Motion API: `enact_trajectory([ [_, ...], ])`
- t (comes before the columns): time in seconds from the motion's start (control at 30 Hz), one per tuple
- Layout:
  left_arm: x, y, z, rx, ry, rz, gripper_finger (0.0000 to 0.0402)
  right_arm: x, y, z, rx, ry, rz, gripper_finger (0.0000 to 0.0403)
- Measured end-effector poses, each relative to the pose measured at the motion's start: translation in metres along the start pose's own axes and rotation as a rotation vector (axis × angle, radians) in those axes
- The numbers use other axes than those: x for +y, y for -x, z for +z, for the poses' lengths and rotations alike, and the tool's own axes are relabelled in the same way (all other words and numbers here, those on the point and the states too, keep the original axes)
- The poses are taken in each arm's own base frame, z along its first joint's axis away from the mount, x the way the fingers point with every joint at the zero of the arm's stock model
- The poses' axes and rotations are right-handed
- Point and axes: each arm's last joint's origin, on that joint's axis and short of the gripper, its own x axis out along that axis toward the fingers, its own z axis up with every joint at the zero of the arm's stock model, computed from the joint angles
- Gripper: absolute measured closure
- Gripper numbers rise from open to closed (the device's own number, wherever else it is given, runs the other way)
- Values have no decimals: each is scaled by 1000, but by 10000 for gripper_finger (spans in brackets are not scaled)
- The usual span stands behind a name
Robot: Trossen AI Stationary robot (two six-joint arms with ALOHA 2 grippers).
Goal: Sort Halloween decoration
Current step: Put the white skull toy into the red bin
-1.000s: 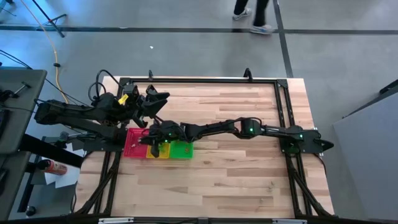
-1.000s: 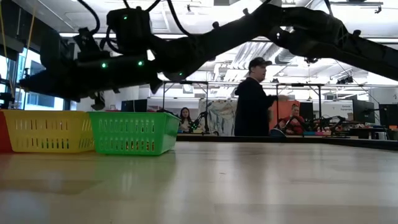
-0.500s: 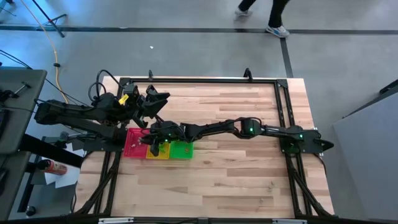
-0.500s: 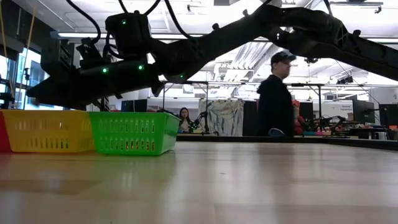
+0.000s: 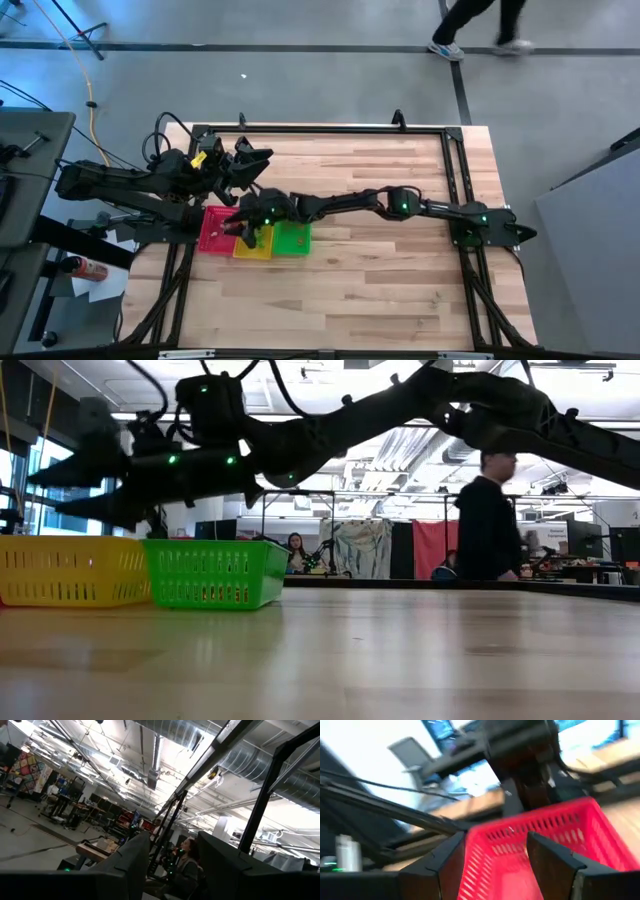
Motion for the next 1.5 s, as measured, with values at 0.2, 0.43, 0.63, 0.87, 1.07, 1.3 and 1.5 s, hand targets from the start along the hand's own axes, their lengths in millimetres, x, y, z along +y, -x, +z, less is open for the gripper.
enact_trajectory([
  [0.2, 0, 0, -1, 9, -2, 4, 243, -18, 13, 29, 6, -88, 157, 204],
  [0.43, 1, 0, -1, 12, -4, 6, 243, -39, 32, 61, 53, -114, 231, 238],
  [0.63, 0, 0, -1, 9, -35, 4, 243, -46, 45, 75, 122, -66, 179, 329],
  [0.87, 1, 0, -2, 16, -57, 7, 243, -33, 63, 72, 390, 12, 141, 393],
  [1.07, 1, 0, -2, 15, -85, 6, 243, -26, 90, 56, 718, 74, 113, 402],
  [1.3, 1, 0, -2, 15, -90, 6, 243, -17, 114, 52, 930, 104, 115, 402],
  [1.5, 1, 0, -1, 13, -116, 7, 243, -8, 131, 69, 965, 143, 98, 403],
])
